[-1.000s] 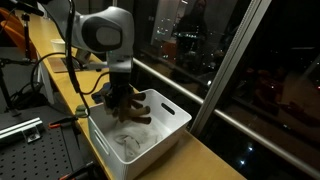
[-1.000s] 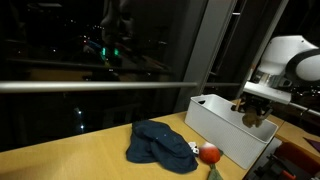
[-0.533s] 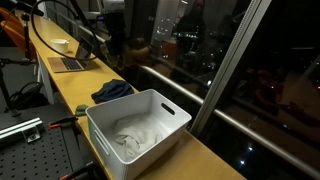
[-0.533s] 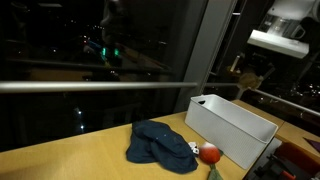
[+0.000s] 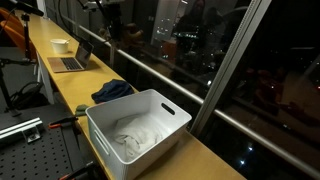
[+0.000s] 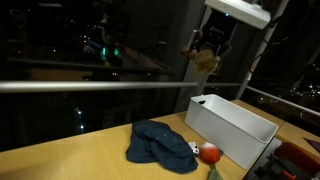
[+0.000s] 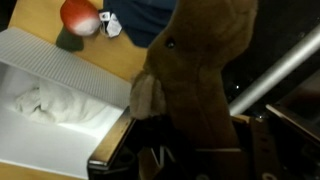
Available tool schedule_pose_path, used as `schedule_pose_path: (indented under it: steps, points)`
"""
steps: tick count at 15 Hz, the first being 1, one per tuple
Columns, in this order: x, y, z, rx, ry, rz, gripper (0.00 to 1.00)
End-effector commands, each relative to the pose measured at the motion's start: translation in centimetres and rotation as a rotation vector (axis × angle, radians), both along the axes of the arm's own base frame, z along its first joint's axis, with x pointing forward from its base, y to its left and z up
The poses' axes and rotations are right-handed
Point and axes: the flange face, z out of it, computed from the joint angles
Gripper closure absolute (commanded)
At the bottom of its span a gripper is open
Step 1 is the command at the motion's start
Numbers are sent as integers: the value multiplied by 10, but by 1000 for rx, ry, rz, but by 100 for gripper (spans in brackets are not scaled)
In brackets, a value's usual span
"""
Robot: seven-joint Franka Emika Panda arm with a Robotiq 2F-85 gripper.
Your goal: Put the objects from the white container on the left side of the table then place them back in the container.
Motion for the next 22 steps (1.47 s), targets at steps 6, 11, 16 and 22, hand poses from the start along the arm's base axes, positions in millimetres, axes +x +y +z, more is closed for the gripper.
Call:
schedule_pose_path:
  steps: [6,11,16,22]
  points:
    - [17,37,-160,134,366,-27,100]
    - [9,21,-161,66,371,-56,70]
    - [-3,5,-136,69,355,-67,34]
    - [-19,-29,-129,68,343,-99,0]
